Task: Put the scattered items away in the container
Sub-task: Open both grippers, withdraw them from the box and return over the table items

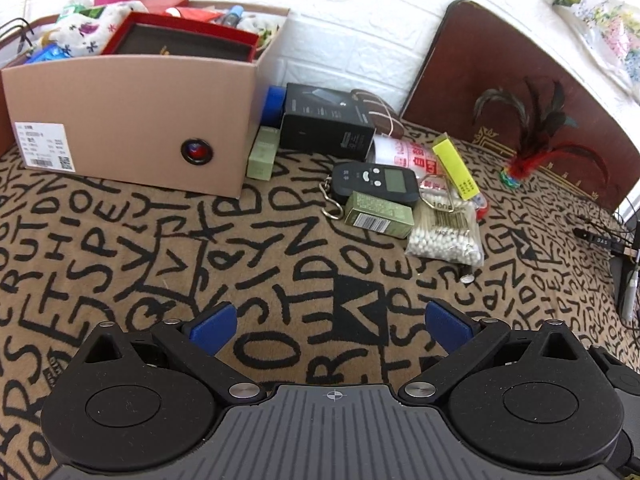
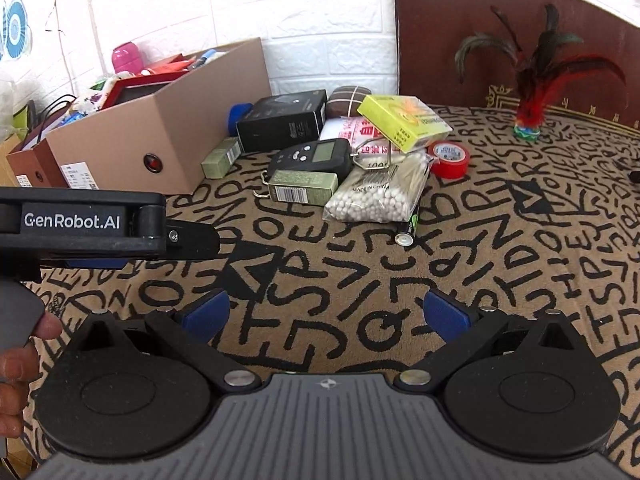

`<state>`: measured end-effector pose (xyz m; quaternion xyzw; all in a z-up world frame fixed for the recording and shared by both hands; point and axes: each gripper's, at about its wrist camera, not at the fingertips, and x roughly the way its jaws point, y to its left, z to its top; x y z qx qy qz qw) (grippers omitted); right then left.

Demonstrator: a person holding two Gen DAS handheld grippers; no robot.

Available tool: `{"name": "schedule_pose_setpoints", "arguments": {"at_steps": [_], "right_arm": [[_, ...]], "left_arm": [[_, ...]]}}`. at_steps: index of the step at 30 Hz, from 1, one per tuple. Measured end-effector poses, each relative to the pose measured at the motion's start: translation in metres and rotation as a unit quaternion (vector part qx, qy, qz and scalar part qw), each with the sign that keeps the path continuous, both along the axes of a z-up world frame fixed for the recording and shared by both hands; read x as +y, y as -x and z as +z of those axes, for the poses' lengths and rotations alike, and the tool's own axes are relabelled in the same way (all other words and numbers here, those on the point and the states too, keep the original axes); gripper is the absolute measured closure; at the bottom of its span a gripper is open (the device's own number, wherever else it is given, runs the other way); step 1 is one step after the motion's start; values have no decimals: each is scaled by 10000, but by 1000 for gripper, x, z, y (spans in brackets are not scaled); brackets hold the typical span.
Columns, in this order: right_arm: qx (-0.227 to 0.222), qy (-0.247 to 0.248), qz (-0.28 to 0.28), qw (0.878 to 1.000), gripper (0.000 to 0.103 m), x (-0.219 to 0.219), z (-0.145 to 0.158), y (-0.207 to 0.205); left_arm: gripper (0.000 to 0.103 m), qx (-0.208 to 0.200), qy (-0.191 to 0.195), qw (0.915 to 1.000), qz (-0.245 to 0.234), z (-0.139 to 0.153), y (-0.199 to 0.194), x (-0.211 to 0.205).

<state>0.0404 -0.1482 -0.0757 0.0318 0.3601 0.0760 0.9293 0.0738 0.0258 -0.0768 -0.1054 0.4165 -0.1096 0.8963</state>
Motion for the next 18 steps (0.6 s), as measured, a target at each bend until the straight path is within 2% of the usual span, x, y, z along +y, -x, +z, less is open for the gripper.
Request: {"name": "schedule_pose_setpoints", "arguments": {"at_steps": [9, 14, 16, 18], "right_arm": [[32, -2, -160, 9999, 1, -12, -13, -22], [-181, 56, -305, 9994, 2, -24, -11, -38], [-318, 15, -386, 9987, 5, -32, -8, -45], [-375, 31, -449, 9983, 12, -38, -8, -54]], "left_arm": [[1, -31, 102, 9995, -293, -15, -28, -13], [11, -88, 230, 9989, -400, -15, -49, -24], [15, -129, 355, 9982, -476, -13, -58, -27], [20, -175, 476, 9968, -617, -12, -66, -33]]}}
